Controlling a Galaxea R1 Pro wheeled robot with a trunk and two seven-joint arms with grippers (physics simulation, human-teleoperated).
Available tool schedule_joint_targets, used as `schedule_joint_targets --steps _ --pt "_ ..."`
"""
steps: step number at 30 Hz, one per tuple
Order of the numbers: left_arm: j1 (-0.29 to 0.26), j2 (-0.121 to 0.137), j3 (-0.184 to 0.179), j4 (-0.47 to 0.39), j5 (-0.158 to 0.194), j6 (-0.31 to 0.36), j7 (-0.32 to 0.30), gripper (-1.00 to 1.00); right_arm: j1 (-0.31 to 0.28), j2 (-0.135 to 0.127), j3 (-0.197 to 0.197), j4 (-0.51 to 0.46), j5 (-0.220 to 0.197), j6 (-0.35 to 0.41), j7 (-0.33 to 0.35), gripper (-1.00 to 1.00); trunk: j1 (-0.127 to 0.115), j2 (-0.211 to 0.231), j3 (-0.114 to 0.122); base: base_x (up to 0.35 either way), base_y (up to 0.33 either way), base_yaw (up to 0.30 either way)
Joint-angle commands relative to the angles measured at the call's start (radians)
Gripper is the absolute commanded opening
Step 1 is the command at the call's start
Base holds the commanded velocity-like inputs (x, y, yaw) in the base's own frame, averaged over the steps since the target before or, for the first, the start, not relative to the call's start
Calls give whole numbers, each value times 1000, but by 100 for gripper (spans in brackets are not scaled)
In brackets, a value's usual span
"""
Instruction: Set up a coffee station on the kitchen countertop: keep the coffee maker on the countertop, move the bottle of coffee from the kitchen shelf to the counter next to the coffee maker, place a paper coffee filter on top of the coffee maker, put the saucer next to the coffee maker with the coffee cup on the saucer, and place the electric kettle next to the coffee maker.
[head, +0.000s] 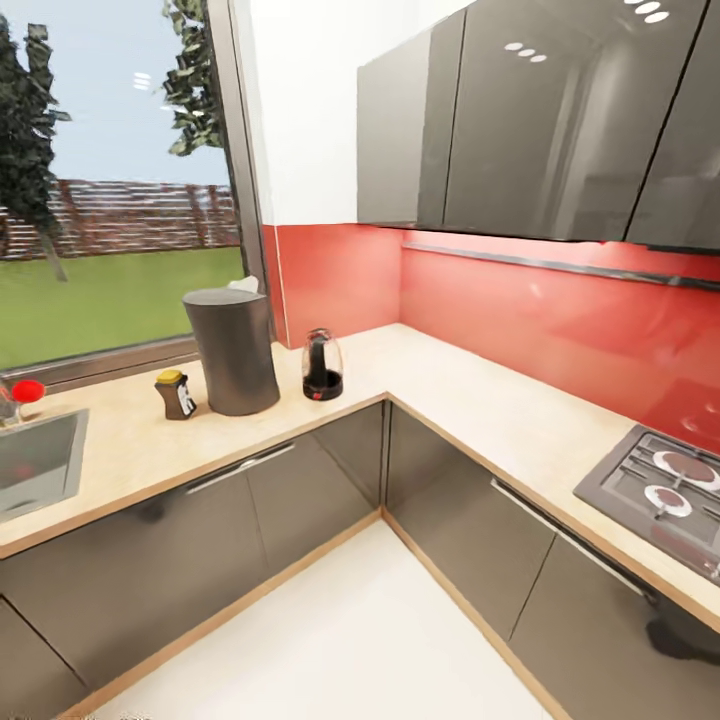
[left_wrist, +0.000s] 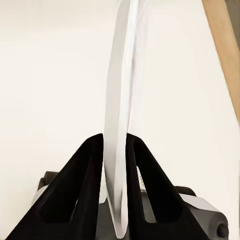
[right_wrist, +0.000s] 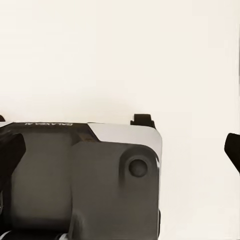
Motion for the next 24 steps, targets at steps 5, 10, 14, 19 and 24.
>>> schedule_joint_targets --steps 5,10,14,19,24 --pt "-2 0 -5 2 9 -3 0 -100 0 -2 2 -3 -2 5 6 100 1 -2 -2 186 -222 99" --pt "-1 1 -4 2 10 -3 0 -100 0 -2 2 -2 -2 5 9 100 1 -2 -2 45 -262 10" --pt "-1 1 -4 2 11 -3 0 -100 0 -2 2 -2 -2 5 11 100 1 -2 -2 -51 -189 1" --pt "-8 13 -5 -20 15 1 -24 -100 0 -2 3 -2 -2 5 7 100 1 -2 -2 -11 -26 0" --pt "-39 18 -10 -65 11 26 -161 -100 0 1 3 -1 -2 4 7 100 1 -2 -2 0 0 64"
